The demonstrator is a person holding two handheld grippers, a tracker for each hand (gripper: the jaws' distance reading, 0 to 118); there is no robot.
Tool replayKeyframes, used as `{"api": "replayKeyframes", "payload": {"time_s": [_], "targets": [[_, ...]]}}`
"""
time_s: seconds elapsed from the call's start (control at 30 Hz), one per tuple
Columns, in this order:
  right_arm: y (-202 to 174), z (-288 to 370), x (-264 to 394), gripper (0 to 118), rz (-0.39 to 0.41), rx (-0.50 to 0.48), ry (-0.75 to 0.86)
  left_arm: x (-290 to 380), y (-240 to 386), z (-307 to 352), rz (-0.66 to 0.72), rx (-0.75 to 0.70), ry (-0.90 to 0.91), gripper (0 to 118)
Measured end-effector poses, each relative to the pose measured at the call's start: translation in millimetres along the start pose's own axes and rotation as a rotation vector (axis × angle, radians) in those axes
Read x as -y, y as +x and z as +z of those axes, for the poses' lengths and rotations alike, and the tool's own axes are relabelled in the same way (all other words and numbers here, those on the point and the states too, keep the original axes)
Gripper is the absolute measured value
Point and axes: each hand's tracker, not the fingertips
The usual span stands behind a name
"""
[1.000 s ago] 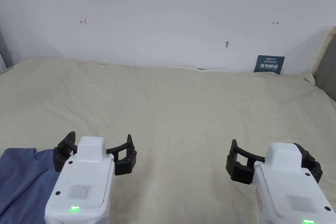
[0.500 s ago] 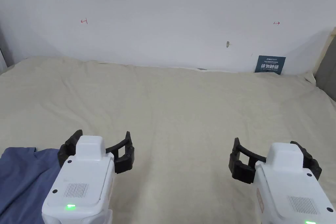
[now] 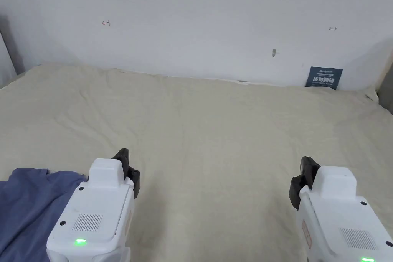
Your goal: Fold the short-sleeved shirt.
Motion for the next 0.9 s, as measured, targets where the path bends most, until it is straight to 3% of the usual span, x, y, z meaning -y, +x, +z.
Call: {"api": "replayKeyframes", "payload": {"time_s": [0.23,0.57,0.9], "targets": [[-53.0,-23.3,-11.8,1,0.020,-0.149,0.026,3.4,-57.9,13.1,0.009,-0.149,-0.017,0],[-169.2,-36.6,-24.7,1,0.037,-0.411,0.059,8.9,-169.4,62.5,0.013,-0.421,-0.039,0],[-234.8,-32.5,-20.6,1,0.042,-0.545,0.039,19.3,-229.3,101.7,0.015,-0.560,-0.085,0]]}}
